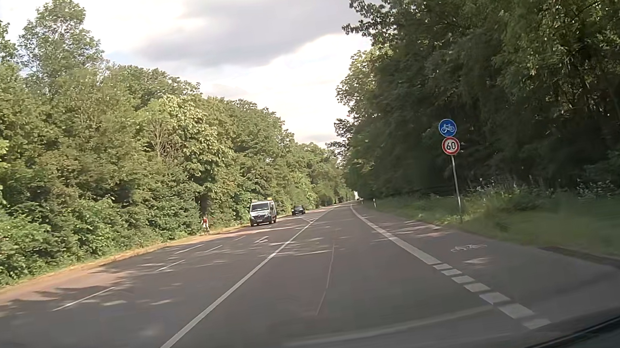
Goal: Follow the waypoints while adhering to traffic rules and regulations
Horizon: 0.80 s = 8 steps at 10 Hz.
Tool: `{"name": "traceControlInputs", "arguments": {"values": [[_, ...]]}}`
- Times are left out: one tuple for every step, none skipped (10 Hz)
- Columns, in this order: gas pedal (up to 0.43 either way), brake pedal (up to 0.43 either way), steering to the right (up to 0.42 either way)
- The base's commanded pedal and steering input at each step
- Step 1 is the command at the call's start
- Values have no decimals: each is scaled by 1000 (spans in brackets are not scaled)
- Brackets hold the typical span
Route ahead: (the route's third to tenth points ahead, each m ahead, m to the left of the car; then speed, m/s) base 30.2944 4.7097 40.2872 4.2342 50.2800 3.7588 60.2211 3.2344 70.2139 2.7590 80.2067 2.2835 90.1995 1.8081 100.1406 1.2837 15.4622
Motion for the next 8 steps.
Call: {"name": "traceControlInputs", "arguments": {"values": [[59,0,3],[59,0,3],[59,0,3],[59,0,3],[59,0,3],[59,0,3],[59,0,3],[59,0,3]]}}
